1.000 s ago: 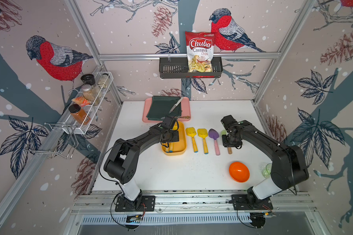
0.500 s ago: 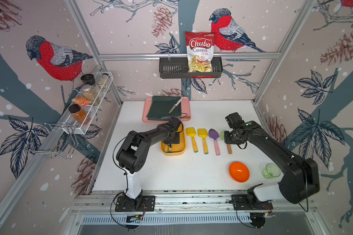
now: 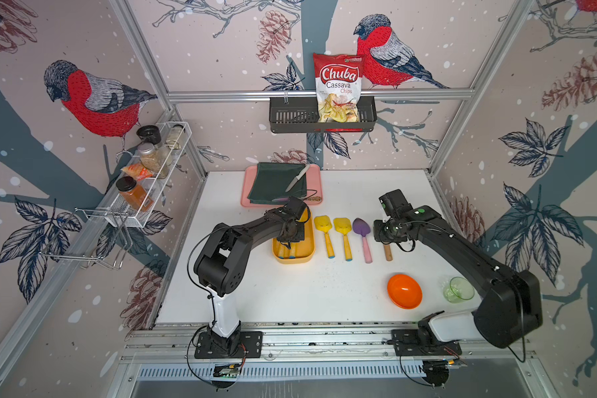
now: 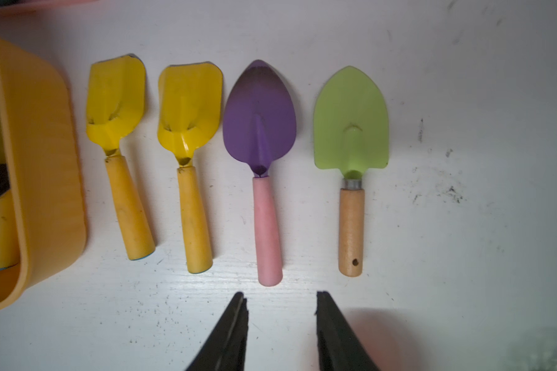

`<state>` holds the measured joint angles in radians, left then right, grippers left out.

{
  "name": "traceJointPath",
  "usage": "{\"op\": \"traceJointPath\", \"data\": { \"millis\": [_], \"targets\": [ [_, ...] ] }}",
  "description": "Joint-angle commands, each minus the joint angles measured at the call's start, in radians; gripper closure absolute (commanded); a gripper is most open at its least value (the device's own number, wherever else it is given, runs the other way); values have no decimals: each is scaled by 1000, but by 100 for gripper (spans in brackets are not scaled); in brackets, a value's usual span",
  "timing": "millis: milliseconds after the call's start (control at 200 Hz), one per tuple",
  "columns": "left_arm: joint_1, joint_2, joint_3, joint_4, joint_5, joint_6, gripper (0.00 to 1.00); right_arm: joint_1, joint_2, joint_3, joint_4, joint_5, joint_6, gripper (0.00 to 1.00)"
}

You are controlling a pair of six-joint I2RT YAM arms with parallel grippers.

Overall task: Take the shovel out of the storage box
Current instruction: Pick up the shovel from the storage box.

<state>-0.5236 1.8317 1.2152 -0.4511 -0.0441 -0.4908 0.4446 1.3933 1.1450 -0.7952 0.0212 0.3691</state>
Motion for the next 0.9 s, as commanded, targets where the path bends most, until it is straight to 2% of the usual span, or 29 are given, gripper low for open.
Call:
{"op": "traceJointPath", "data": {
  "millis": [0,80,150,305,440,520,610,720,805,895],
  "targets": [
    [-1,-74,-7,35,33,-14,100,11,-23,14,95,-101,4,59],
    [3,-133,-8,40,51,-17,100,29,-33,32,131,-141,-6,58],
    [20,-204,-44,105,132,-32,100,36,-44,34,186,-228,-16,58],
    [103,-397,-241,480,463,-151,100,63,-72,9,383,-480,20,56],
    [104,-507,-244,514,451,-121,100,96,-70,-26,593,-650,93,55],
    [109,-573,-291,613,472,-143,100,118,-40,-43,741,-751,164,55],
    [119,-641,-380,817,525,-233,100,155,7,-27,849,-830,211,53],
    [121,-685,-480,1075,564,-373,100,204,61,19,904,-866,220,50],
    [122,-684,-519,1215,602,-466,100,221,101,43,936,-890,214,50],
    [122,-684,-533,1282,625,-511,100,212,140,51,997,-926,243,51]
  ]
}}
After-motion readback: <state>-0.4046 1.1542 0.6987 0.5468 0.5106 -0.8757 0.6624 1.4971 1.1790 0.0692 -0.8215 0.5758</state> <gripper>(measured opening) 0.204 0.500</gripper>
